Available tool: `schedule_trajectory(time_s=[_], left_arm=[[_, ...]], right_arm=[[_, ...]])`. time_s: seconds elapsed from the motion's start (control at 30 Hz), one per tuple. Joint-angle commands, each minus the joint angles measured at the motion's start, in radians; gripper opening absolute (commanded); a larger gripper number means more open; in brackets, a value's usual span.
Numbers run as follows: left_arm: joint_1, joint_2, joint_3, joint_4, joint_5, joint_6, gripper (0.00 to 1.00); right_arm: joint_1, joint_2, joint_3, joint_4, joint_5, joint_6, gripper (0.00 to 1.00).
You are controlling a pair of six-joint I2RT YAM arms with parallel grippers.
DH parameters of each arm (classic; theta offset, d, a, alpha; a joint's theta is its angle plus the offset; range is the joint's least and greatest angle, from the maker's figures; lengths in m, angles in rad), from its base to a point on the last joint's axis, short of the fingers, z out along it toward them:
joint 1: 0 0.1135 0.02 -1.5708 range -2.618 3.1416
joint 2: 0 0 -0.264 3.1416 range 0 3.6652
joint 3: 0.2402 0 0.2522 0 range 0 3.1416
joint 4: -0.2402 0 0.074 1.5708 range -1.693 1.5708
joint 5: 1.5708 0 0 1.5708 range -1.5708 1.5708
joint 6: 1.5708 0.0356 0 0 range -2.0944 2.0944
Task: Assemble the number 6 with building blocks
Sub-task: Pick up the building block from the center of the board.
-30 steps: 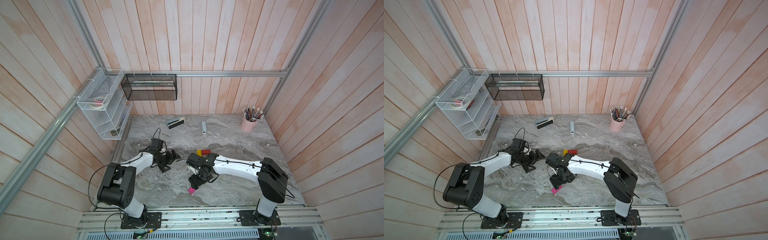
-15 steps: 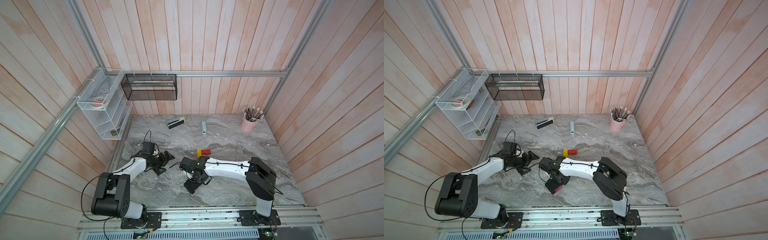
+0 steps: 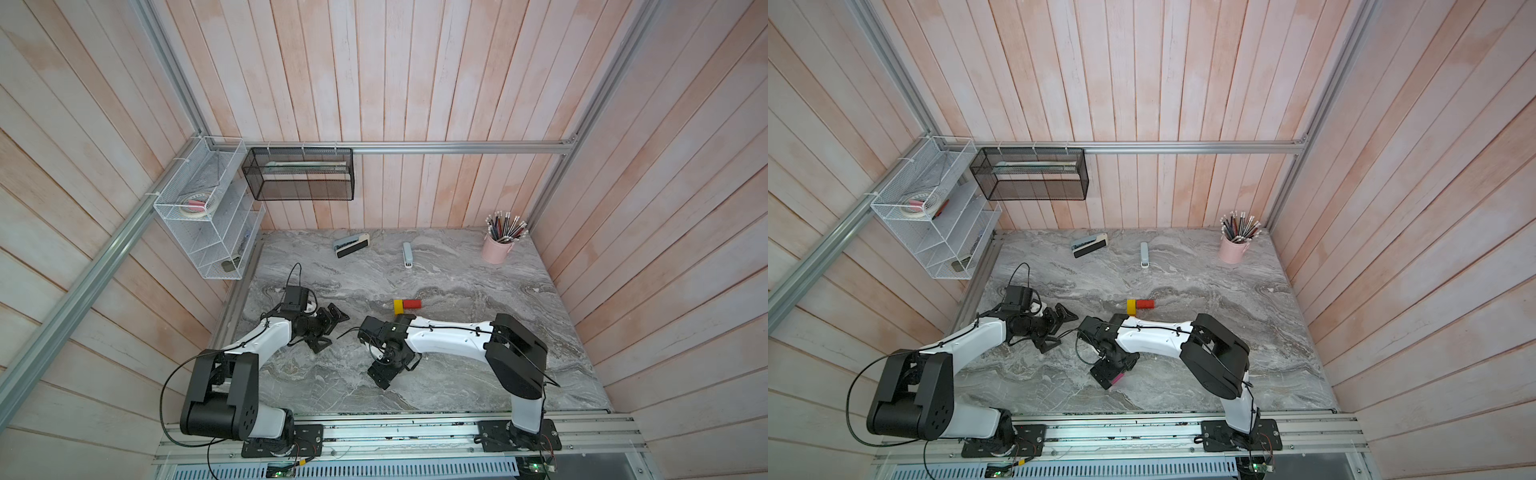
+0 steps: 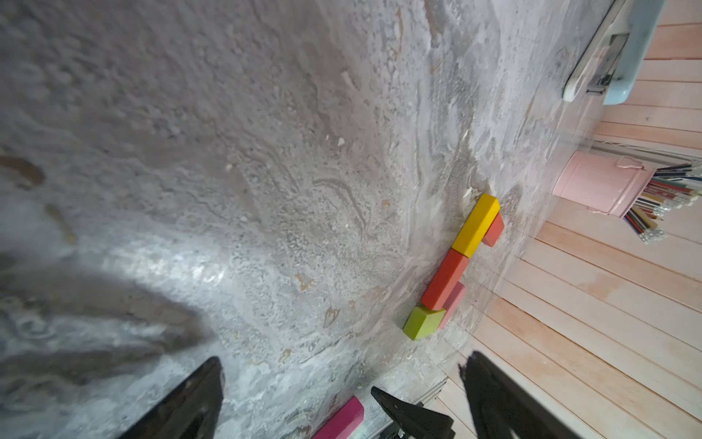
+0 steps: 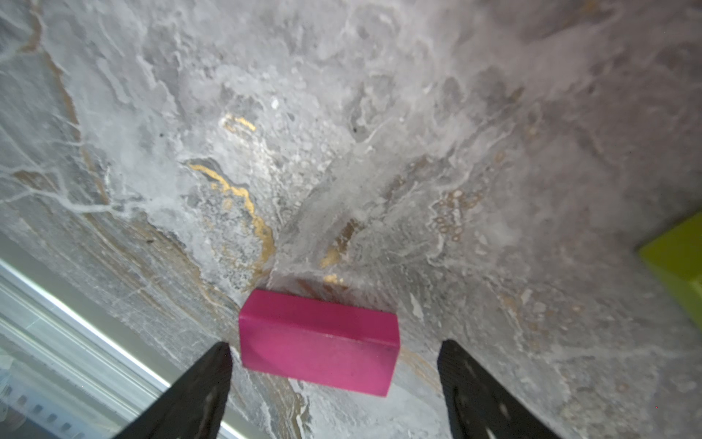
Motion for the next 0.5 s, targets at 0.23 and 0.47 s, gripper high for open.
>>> schedule_trajectory(time_s=[0.23, 0.47], left_arm=[[0.005, -0.024, -0.021, -0.009, -0.001, 0.011, 1.0], [0.006, -0.022, -0.01, -0.018, -0.003, 0.02, 1.0]], right_arm=[[0.011, 0.035, 0.01, 0.02, -0.025, 0.0, 0.88], [0.01, 0.068, 0.024, 0.011, -0.005, 0.015, 0.86]])
